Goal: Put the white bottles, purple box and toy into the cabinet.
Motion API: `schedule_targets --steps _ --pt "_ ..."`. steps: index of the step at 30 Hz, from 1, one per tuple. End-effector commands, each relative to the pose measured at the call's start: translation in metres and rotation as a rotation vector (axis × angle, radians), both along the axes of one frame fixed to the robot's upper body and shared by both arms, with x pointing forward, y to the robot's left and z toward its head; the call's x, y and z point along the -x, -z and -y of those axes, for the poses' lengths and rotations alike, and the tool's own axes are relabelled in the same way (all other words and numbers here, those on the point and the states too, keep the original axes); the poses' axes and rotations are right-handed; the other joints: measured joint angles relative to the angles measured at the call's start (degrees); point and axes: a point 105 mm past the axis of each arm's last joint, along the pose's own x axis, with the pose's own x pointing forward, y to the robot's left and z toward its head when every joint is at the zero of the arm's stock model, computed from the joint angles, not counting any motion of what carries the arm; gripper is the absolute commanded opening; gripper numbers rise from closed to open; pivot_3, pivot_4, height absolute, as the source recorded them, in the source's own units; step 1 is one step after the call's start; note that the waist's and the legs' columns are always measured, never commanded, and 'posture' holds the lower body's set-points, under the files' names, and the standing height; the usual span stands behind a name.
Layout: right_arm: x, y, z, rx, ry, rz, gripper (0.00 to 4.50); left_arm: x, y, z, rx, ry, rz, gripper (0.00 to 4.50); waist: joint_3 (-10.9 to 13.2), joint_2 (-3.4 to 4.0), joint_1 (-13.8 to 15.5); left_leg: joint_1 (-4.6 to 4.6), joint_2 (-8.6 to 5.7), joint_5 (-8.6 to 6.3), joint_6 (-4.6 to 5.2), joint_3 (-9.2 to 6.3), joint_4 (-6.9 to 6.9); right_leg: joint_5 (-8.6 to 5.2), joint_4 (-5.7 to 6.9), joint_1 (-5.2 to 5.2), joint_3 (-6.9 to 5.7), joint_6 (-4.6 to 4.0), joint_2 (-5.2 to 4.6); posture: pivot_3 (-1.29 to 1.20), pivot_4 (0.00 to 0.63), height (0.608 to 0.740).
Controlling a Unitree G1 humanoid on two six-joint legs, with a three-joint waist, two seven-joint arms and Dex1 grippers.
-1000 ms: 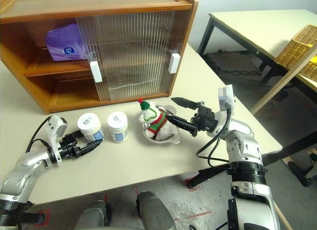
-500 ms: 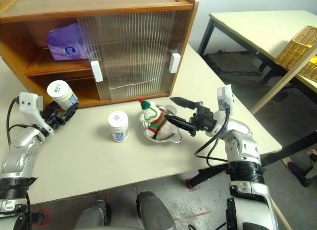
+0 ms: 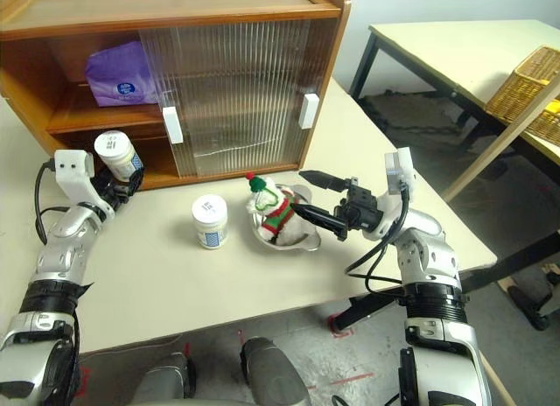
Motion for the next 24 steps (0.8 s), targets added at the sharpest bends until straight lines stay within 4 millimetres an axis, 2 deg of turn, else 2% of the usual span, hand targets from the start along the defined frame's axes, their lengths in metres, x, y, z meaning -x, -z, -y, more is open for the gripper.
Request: schedule_targets --steps 1,11,24 --pt "0.001 -0.005 -0.002 0.007 -0.018 0.027 4.50 -0.006 -0.003 0.000 -0.034 -0.012 0.019 3.14 0.00 0.00 -0.01 0.00 -0.04 0.01 0.01 0.00 0.00 0.01 -0.01 0.01 0.00 0.01 0.00 -0.22 0.088 0.740" --pt "0.003 -0.001 0.000 0.017 -0.011 0.017 4.50 -0.022 -0.004 0.001 -0.014 -0.027 0.001 3.14 0.05 -0.08 -0.01 -0.02 -0.26 0.15 0.19 -0.03 -0.01 -0.01 -0.05 0.08 0.04 0.31 -0.07 -0.23 0.094 0.740" --pt "0.002 -0.001 0.002 0.025 -0.001 0.021 4.50 -0.044 -0.011 0.018 0.016 0.005 -0.017 3.14 0.09 -0.13 -0.16 -0.03 -0.34 0.22 0.27 -0.02 -0.03 -0.13 -0.09 0.09 0.11 0.71 -0.11 -0.24 0.097 0.740"
